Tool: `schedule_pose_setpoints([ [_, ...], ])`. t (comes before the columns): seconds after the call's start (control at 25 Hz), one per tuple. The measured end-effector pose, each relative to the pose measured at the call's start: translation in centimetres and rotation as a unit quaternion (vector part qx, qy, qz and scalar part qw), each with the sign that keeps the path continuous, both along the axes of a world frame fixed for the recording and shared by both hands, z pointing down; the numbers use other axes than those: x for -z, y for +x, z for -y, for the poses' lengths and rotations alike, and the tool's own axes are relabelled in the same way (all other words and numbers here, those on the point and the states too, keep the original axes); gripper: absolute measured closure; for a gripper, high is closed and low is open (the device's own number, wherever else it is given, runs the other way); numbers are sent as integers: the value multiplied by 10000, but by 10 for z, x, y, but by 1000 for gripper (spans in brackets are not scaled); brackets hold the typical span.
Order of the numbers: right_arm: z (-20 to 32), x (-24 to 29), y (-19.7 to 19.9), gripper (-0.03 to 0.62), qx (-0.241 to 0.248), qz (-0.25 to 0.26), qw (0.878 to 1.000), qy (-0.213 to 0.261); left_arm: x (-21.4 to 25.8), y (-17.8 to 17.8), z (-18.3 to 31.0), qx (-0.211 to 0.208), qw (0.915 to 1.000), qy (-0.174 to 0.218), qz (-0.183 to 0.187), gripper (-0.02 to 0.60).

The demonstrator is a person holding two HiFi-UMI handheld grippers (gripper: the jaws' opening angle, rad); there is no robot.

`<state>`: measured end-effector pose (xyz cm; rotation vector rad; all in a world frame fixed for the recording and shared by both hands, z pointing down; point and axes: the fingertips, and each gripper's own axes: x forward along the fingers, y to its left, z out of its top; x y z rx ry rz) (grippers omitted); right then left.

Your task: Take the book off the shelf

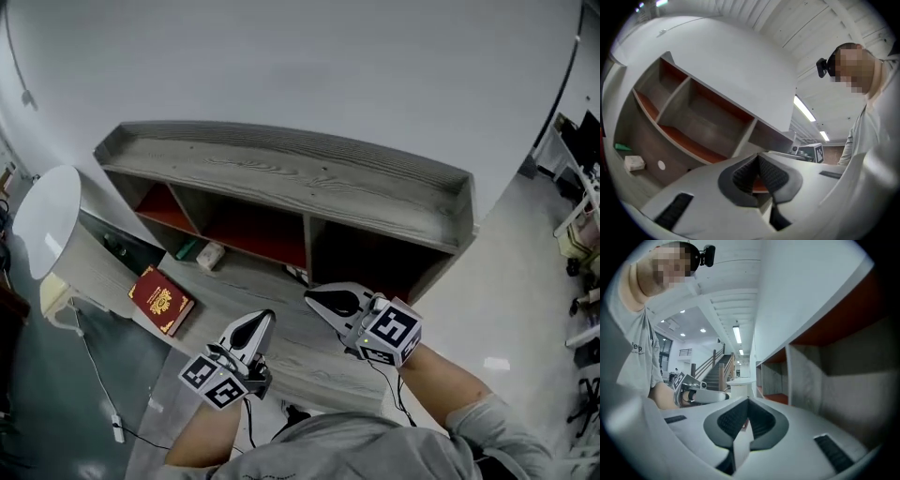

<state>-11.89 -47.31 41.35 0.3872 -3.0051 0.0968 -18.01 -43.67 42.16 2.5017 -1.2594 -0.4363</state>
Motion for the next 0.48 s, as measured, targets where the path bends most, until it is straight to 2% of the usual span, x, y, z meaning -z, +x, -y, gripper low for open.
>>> schedule_pose_setpoints([
  [0.32, -65, 77, 255, 582, -734, 148, 9971, 136, 84, 247, -53, -803, 9958, 269, 360, 565],
  [0.48, -96, 84, 351, 582, -925, 272, 9952, 185, 95, 341, -88, -1048, 9919, 429, 580, 566],
])
